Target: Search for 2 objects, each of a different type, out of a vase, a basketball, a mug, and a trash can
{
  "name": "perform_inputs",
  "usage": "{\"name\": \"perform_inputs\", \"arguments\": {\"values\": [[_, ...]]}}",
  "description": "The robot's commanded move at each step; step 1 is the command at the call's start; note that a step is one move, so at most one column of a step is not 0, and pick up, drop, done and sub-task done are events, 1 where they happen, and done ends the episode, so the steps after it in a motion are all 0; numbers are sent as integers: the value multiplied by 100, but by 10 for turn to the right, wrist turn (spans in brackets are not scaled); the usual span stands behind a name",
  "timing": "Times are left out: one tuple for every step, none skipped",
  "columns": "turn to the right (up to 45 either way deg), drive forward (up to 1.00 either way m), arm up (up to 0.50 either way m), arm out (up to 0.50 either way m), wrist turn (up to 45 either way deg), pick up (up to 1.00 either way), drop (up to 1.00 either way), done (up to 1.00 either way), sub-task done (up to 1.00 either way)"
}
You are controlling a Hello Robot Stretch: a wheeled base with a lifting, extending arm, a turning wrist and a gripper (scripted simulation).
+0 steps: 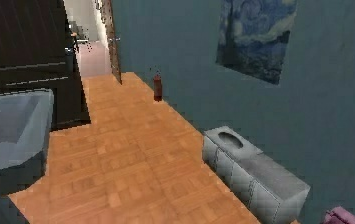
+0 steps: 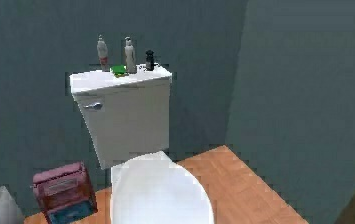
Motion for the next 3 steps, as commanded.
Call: {"name": "perform_inputs", "arguments": {"values": [[0,60,0,0,0,0,0,0,0],[-240,0,0,0,0,0,0,0,0],[0,100,0,0,0,0,0,0,0]]}}
